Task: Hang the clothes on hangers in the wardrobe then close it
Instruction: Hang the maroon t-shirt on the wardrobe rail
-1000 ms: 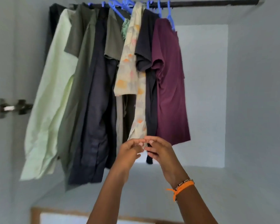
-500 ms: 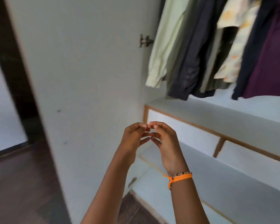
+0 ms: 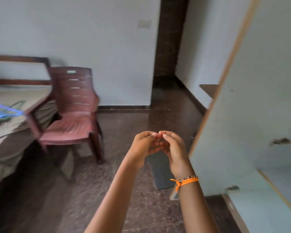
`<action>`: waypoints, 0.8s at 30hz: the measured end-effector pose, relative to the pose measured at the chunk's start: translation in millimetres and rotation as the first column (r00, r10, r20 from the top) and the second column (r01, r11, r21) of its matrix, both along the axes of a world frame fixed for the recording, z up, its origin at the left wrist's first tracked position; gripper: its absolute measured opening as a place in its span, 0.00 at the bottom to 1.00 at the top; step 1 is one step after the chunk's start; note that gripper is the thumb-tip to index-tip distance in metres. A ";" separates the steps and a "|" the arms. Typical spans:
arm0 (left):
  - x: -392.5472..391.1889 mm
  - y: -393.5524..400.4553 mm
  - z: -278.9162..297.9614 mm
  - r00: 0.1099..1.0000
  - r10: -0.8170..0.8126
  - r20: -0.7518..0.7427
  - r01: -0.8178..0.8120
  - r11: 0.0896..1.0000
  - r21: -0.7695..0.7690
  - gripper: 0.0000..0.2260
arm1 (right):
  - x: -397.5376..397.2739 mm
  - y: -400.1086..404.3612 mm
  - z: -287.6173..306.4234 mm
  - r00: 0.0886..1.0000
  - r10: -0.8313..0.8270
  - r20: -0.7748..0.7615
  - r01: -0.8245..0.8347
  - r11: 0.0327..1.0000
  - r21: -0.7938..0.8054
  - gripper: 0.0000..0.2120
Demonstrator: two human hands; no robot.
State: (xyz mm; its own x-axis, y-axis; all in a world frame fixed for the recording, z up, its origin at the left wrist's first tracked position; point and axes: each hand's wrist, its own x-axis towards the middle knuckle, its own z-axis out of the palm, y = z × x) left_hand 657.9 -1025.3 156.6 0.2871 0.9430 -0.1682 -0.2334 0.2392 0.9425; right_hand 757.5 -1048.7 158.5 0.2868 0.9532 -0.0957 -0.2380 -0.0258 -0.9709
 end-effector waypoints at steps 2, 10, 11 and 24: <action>-70.9 9.6 -8.5 0.994 0.108 -0.028 -0.108 0.994 -0.008 0.10 | -66.4 24.6 -10.1 0.995 0.105 -0.001 -0.105 0.994 -0.035 0.12; -343.8 31.6 -42.1 0.855 0.497 -0.149 -0.512 0.855 -0.088 0.09 | -338.1 88.0 -45.8 0.895 0.442 -0.066 -0.447 0.882 -0.151 0.12; -373.3 33.0 -46.1 0.828 0.539 -0.155 -0.555 0.826 -0.093 0.09 | -367.2 92.8 -50.2 0.878 0.472 -0.075 -0.478 0.863 -0.163 0.12; -639.9 107.5 -94.9 0.608 0.772 -0.184 -0.792 0.572 -0.216 0.09 | -665.6 202.8 -110.2 0.615 0.780 -0.115 -0.779 0.578 -0.244 0.11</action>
